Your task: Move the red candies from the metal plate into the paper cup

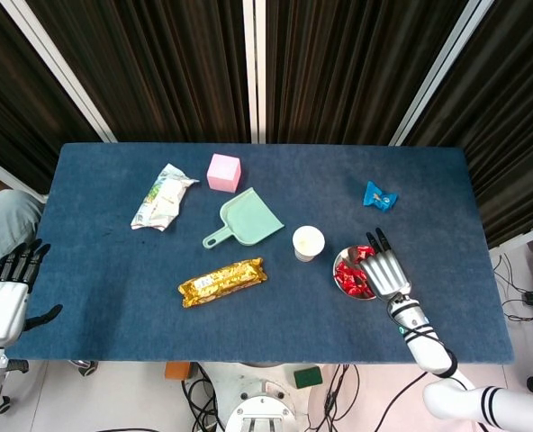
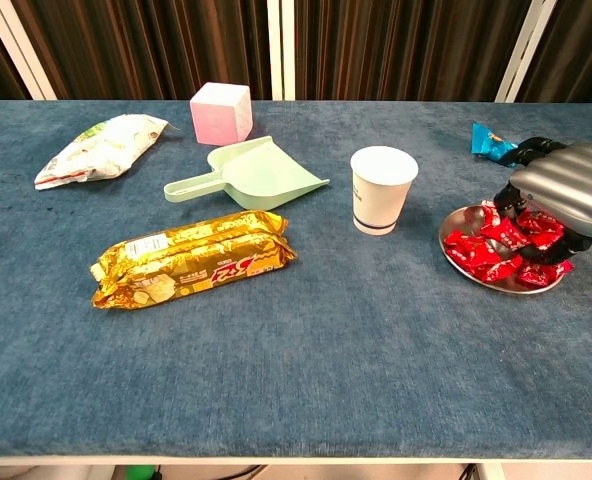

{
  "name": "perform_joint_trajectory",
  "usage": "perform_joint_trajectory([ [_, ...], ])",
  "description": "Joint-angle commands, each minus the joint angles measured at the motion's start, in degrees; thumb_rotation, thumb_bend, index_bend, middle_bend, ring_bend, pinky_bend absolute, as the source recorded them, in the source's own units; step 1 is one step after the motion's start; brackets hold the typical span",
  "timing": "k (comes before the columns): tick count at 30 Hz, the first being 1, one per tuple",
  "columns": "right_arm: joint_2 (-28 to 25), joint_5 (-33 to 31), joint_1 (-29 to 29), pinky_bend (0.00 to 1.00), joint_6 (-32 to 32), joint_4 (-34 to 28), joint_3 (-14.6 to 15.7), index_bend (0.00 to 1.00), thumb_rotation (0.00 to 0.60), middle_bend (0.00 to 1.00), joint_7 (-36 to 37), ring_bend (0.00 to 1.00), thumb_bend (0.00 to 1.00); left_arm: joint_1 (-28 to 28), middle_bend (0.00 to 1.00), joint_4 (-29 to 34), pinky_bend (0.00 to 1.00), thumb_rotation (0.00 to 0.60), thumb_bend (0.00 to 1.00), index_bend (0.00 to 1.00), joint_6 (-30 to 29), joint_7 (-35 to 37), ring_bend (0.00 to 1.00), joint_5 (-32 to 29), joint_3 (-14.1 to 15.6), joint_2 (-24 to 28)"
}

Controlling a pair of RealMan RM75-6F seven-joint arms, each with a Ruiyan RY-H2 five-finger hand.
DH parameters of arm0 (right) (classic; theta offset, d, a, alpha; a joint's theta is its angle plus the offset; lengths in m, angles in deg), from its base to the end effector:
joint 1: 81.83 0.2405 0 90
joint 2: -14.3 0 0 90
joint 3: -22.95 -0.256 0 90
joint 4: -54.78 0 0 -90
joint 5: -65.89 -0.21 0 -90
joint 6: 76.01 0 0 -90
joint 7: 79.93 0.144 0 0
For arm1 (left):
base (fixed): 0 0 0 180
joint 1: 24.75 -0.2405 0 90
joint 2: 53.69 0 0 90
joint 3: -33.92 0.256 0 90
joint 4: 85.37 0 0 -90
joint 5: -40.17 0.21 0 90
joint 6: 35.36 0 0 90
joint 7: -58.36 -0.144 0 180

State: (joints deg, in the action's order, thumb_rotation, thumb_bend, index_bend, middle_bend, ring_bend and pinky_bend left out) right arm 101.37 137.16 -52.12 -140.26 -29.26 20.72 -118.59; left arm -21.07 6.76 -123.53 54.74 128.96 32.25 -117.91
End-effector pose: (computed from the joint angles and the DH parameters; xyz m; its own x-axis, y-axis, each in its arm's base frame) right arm -0.2282 -0.2835 -0.0043 0.7554 -0.1403 0.6401 -0.6432 -0.3453 0.6834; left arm -0.3072 0.1702 0.1603 0.4569 -0.0253 0.8892 0.8884 -0.0373 -0.4576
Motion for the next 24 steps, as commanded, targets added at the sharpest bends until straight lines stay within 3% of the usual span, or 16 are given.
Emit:
perform_joint_trajectory([
  [1,-0.5,-0.2,0.0,0.0,-0.2,-0.6,-0.3,0.77,0.6,0.6,-0.2,0.09,0.46,0.0,0.05,0.0,0.14,0.6,0.1,0.07,0.0,0.0,0.01,0.0,0.0,0.0],
  [8,-3.5,-0.1,0.3,0.0,-1.3,-5.1,-1.6,0.77,0.6,0.61,-1.6,0.09,0.46,0.1,0.05,0.0,0.14,0.6,0.09,0.07,0.2,-0.1,0.01,-0.2,0.0,0.0],
  [16,-8.8,-1.5,2.6,0.0,-2.3,-14.0,-6.2,0.77,0.6,0.61,-4.6,0.09,0.46,0.2,0.05,0.0,0.14,0.6,0.1,0.07,0.4,0.0,0.01,-0.4,-0.1,0.0],
  [24,-8.6,-9.0,9.1,0.0,1.5,-17.3,-10.4,0.78,0.6,0.61,-13.3,0.09,0.46,0.7,0.05,0.0,0.14,0.6,0.1,0.07,1.5,-0.2,0.01,-1.0,-0.1,-0.1],
])
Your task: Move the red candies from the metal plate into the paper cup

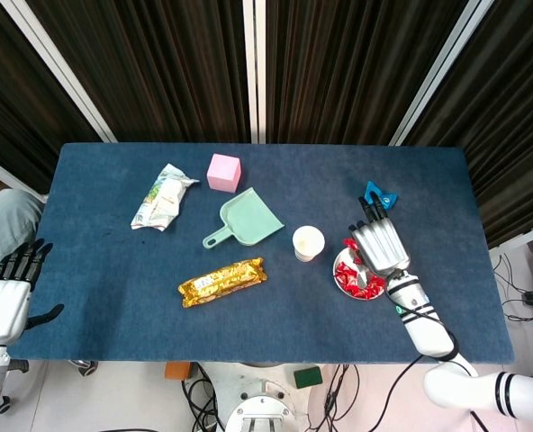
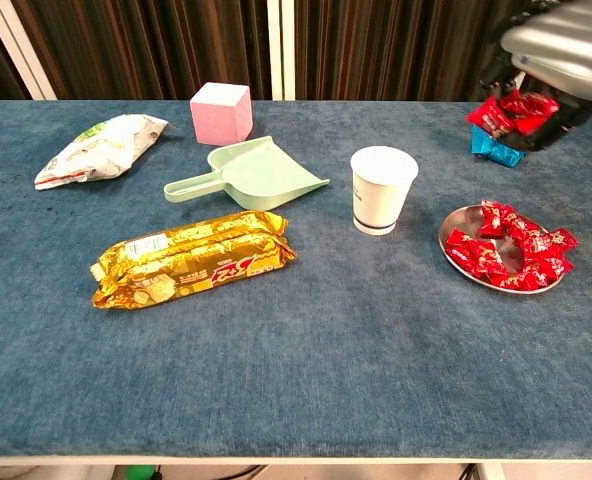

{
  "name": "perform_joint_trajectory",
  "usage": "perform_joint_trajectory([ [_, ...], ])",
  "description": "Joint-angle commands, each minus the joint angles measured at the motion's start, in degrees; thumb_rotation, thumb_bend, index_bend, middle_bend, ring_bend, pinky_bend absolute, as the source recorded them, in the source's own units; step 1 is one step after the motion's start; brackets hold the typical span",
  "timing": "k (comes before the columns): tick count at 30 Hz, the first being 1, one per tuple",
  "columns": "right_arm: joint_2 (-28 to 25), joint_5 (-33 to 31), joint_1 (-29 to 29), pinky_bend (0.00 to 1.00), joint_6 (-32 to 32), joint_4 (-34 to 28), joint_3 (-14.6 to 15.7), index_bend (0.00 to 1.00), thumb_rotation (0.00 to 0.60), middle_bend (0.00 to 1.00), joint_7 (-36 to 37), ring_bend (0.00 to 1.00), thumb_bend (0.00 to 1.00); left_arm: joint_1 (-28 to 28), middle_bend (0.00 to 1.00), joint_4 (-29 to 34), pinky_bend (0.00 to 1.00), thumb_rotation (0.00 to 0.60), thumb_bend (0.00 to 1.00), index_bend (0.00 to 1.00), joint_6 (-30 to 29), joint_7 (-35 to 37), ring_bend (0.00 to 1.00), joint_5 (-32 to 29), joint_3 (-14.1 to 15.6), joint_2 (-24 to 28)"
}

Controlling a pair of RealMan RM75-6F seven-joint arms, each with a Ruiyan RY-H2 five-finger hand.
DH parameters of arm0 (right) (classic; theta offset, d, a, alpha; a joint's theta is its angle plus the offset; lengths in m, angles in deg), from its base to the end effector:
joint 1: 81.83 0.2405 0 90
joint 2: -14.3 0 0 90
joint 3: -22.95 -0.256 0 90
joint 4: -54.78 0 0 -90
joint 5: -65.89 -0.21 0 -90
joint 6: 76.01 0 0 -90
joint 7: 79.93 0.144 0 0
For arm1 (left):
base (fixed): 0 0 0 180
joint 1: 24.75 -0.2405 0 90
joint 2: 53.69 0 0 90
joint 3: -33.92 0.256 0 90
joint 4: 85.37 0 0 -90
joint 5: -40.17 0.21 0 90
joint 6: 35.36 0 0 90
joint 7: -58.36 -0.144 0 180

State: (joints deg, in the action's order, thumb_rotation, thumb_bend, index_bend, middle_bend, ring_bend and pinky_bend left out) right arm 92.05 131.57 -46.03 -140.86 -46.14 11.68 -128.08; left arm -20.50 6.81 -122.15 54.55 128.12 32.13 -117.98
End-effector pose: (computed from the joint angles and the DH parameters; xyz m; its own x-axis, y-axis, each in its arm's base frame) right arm -0.1469 -0.3162 0.0528 0.7280 0.0102 0.6855 -0.6391 -0.3517 0.6840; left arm -0.3084 0.1738 0.1578 0.4581 -0.0070 0.8889 0.8883 -0.0331 -0.4581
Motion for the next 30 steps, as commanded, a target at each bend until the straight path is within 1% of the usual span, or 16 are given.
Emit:
perform_joint_trajectory([
  [1,1.2,-4.7,3.9,0.0,2.9,0.0,-1.5,0.78,0.6,0.61,-4.9,0.09,0.46,0.1,0.05,0.0,0.14,0.6,0.1,0.07,0.2,0.0,0.01,-0.2,0.0,0.0],
  [7,5.2,-12.8,9.1,0.0,6.0,3.9,-2.0,0.77,0.6,0.61,-9.7,0.09,0.46,0.2,0.05,-0.2,0.14,0.6,0.09,0.07,0.4,0.4,0.01,-0.7,-0.2,0.0],
  [11,7.9,-15.7,11.7,0.0,6.7,6.1,-1.9,0.76,0.6,0.61,-10.4,0.09,0.46,0.2,0.05,-0.3,0.14,0.6,0.1,0.07,0.6,0.7,0.01,-1.0,-0.3,0.1],
  [18,10.8,-15.8,14.3,0.0,6.6,8.1,-1.1,0.76,0.6,0.61,-9.4,0.09,0.46,0.4,0.05,-0.5,0.14,0.6,0.1,0.07,1.0,1.4,0.01,-1.5,-0.5,0.3],
  [23,11.9,-15.9,15.3,0.0,6.2,9.2,-0.2,0.76,0.6,0.61,-8.8,0.09,0.46,0.5,0.05,-0.7,0.14,0.6,0.1,0.07,1.0,1.9,0.01,-1.5,-0.5,0.4],
  [25,12.0,-16.1,15.6,0.0,6.3,9.4,0.2,0.74,0.6,0.61,-8.5,0.09,0.45,0.5,0.05,-0.8,0.14,0.6,0.1,0.07,1.0,2.0,0.01,-1.4,-0.5,0.4],
  [26,12.0,-16.0,15.7,0.0,6.4,9.5,0.3,0.71,0.6,0.6,-8.1,0.08,0.44,0.5,0.05,-0.8,0.14,0.6,0.1,0.07,1.0,2.1,0.01,-1.4,-0.5,0.4],
  [30,11.8,-15.1,16.0,0.0,6.3,9.7,0.6,0.64,0.6,0.55,-6.4,0.07,0.43,0.5,0.05,-0.8,0.14,0.6,0.1,0.07,1.1,2.2,0.01,-1.4,-0.4,0.4],
])
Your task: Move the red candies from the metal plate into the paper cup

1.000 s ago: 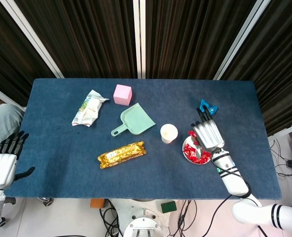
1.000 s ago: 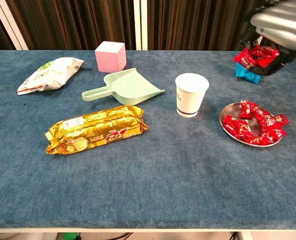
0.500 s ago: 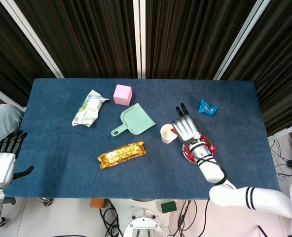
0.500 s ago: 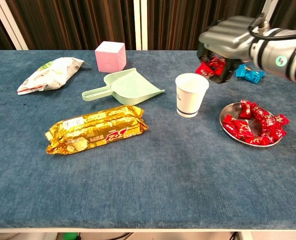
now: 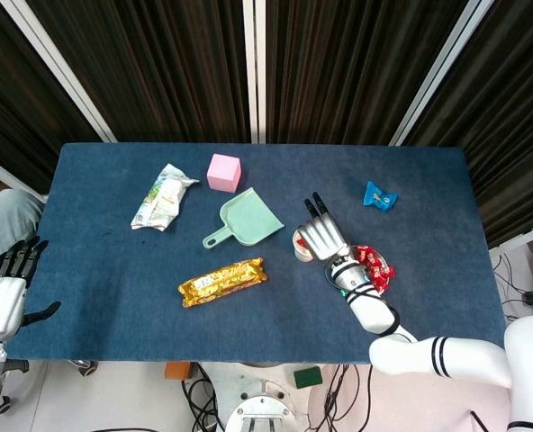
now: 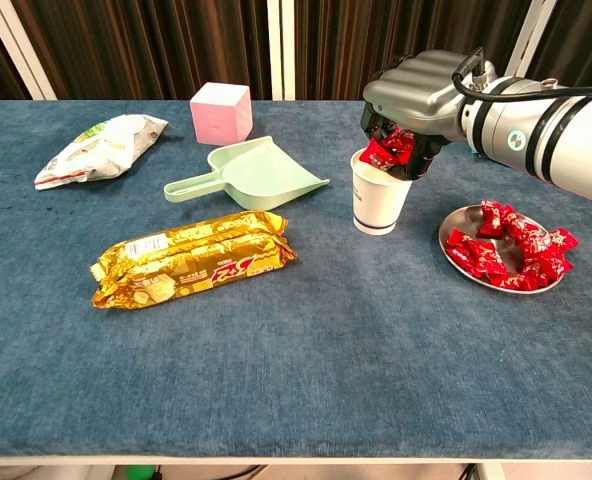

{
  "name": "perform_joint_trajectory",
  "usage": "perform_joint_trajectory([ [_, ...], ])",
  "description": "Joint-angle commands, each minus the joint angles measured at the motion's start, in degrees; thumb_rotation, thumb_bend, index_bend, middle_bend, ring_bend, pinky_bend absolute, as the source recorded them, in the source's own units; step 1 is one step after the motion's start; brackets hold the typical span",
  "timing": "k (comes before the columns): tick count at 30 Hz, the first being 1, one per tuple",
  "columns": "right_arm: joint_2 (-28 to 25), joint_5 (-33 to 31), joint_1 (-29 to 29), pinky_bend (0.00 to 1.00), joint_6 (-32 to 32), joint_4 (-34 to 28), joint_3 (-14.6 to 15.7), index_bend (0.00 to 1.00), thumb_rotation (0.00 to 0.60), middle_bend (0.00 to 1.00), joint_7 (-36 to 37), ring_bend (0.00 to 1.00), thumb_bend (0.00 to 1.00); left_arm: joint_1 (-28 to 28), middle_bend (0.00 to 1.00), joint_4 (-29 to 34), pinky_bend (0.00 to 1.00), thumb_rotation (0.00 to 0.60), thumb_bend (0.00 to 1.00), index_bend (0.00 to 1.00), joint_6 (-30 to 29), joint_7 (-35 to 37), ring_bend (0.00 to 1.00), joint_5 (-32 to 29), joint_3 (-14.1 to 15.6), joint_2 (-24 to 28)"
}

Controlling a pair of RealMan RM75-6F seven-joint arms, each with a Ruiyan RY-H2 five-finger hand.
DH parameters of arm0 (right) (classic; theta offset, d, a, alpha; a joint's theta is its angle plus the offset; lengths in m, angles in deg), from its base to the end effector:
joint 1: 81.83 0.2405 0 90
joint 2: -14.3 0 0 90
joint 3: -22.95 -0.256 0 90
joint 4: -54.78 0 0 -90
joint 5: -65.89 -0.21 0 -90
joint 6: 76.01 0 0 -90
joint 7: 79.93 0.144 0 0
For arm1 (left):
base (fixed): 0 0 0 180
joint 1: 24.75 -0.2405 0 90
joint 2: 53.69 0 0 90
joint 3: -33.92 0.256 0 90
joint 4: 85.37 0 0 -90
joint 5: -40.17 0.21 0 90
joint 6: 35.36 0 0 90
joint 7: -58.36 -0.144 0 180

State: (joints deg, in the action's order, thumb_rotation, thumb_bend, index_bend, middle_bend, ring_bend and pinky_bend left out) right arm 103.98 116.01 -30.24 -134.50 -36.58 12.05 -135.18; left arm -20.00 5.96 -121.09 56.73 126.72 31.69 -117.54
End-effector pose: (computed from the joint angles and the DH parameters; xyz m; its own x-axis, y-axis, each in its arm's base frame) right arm -0.0896 -0.3493 -0.0217 0.7757 -0.0646 0.6277 -0.5796 -0.4663 0.6683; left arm -0.3141 0.1784 0.1618 0.4427 0.0005 0.8967 0.8966 -0.0161 -0.4426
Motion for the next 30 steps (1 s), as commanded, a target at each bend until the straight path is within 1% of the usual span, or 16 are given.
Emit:
perform_joint_trajectory([
  [1,-0.3,0.6,0.3,0.0,0.0,0.1,0.4,0.62,0.6,0.53,0.9,0.07,0.42,0.0,0.05,0.0,0.14,0.6,0.09,0.07,0.0,-0.1,0.01,0.0,0.0,0.0],
  [9,-1.2,0.7,0.9,0.0,-0.1,-0.2,1.1,0.52,0.6,0.44,2.0,0.06,0.41,0.2,0.05,0.1,0.14,0.6,0.09,0.07,0.4,-0.4,0.01,-0.1,0.1,-0.1],
  [18,-1.7,3.1,0.9,0.0,-0.8,-0.2,1.9,0.5,0.6,0.39,4.6,0.02,0.41,0.3,0.05,0.1,0.14,0.6,0.1,0.07,0.6,-0.5,0.01,-0.2,0.1,-0.1],
  [22,-2.8,4.6,0.2,0.0,-2.1,-1.4,2.2,0.48,0.6,0.38,6.0,0.02,0.41,0.3,0.05,0.0,0.14,0.6,0.1,0.07,0.6,-0.6,0.01,-0.2,0.2,-0.1],
  [26,-6.1,8.5,-2.5,0.0,-5.1,-4.4,3.7,0.47,0.6,0.38,8.8,0.02,0.41,0.2,0.05,0.0,0.14,0.6,0.1,0.07,0.4,-0.6,0.01,-0.2,0.1,-0.1],
  [30,-11.3,13.2,-6.9,0.0,-8.5,-8.3,7.2,0.45,0.6,0.37,11.8,0.01,0.4,0.2,0.05,0.1,0.14,0.6,0.1,0.07,0.3,-0.6,0.01,-0.1,0.2,-0.1],
])
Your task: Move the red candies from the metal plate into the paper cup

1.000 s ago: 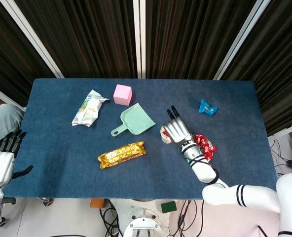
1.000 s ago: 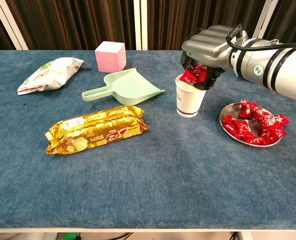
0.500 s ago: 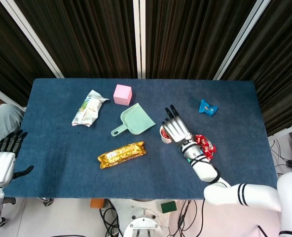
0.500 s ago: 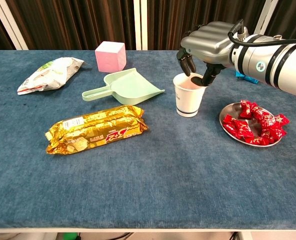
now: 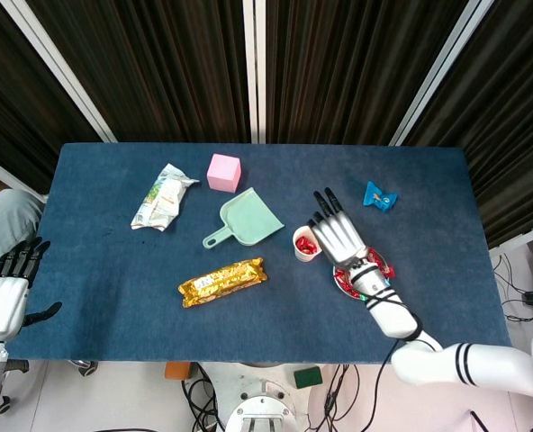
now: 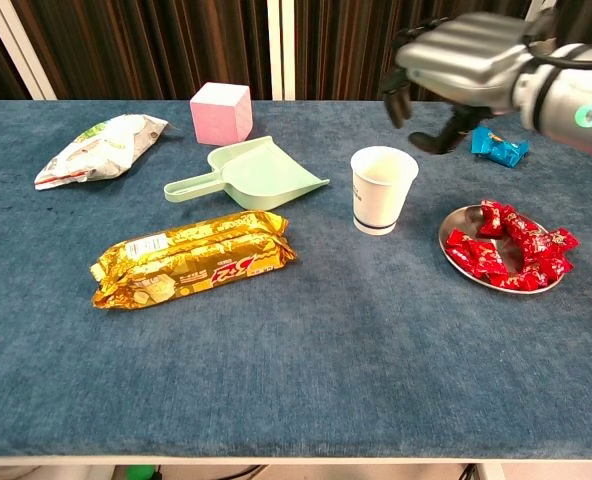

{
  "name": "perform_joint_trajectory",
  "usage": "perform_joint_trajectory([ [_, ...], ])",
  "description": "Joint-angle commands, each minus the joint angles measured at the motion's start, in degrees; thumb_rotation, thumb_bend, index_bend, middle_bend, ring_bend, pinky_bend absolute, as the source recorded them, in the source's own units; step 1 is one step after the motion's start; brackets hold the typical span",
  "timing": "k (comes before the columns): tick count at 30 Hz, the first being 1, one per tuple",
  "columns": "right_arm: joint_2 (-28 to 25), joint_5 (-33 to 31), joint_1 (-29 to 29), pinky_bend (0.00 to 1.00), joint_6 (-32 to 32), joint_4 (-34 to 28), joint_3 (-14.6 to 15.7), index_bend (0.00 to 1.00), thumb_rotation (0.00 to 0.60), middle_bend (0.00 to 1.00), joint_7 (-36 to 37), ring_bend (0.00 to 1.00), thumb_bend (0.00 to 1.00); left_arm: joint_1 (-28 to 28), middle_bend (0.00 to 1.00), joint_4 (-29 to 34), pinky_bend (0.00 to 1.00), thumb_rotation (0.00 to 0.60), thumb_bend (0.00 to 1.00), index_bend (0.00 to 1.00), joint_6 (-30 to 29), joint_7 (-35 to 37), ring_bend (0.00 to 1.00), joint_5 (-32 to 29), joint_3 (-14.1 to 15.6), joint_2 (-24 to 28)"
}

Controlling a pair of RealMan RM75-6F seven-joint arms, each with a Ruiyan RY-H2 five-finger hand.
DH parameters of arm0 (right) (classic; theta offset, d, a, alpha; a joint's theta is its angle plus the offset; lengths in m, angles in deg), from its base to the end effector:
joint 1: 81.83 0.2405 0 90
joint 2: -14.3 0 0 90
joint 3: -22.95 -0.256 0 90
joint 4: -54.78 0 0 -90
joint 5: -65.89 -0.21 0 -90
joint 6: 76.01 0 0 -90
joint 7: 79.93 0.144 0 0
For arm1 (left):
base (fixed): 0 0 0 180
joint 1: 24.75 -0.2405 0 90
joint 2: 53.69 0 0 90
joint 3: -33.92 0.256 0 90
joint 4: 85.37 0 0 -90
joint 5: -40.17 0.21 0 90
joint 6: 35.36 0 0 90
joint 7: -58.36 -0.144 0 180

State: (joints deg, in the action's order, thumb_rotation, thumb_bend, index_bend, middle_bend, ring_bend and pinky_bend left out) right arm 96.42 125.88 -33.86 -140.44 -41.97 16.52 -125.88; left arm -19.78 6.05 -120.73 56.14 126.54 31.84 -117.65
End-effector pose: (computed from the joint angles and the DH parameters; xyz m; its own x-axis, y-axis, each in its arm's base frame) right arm -0.1094 -0.3348 0.0190 0.7311 0.0054 0.6822 -0.6040 -0.4599 0.6509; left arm -0.3139 0.1791 0.1600 0.4488 0.0079 0.8936 0.8935 -0.0169 -0.4487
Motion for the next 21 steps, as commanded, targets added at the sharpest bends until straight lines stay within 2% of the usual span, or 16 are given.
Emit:
perform_joint_trajectory([
  [1,-4.8,4.2,-4.2,0.0,-3.1,-3.5,3.6,0.44,0.6,0.36,3.3,0.0,0.39,0.0,0.05,0.1,0.14,0.6,0.1,0.07,0.0,0.0,0.01,0.1,0.0,0.0],
  [4,-8.0,6.5,-7.0,0.0,-3.8,-4.5,6.3,0.38,0.6,0.33,5.8,0.0,0.37,0.0,0.05,0.2,0.14,0.6,0.1,0.07,0.0,-0.3,0.01,0.1,0.1,0.0],
  [7,-10.2,7.5,-9.3,0.0,-3.3,-4.6,8.7,0.3,0.6,0.18,7.7,0.0,0.29,0.0,0.05,0.4,0.14,0.6,0.1,0.07,0.0,-0.6,0.01,0.2,0.1,-0.1],
  [9,-10.9,8.3,-10.6,0.0,-2.8,-3.9,10.0,0.28,0.6,0.1,9.2,0.0,0.27,0.1,0.05,0.5,0.14,0.6,0.09,0.07,0.0,-0.9,0.01,0.3,0.2,-0.2],
  [15,-11.0,10.5,-13.3,0.0,-1.1,-1.5,12.7,0.29,0.6,0.05,11.7,0.0,0.26,0.1,0.05,0.6,0.14,0.6,0.09,0.07,0.1,-1.5,0.01,0.5,0.4,-0.3],
  [21,-9.4,11.2,-14.8,0.0,0.4,1.6,13.1,0.35,0.6,0.05,12.6,0.0,0.27,0.1,0.05,0.6,0.14,0.6,0.09,0.07,0.0,-1.7,0.01,0.6,0.4,-0.4],
])
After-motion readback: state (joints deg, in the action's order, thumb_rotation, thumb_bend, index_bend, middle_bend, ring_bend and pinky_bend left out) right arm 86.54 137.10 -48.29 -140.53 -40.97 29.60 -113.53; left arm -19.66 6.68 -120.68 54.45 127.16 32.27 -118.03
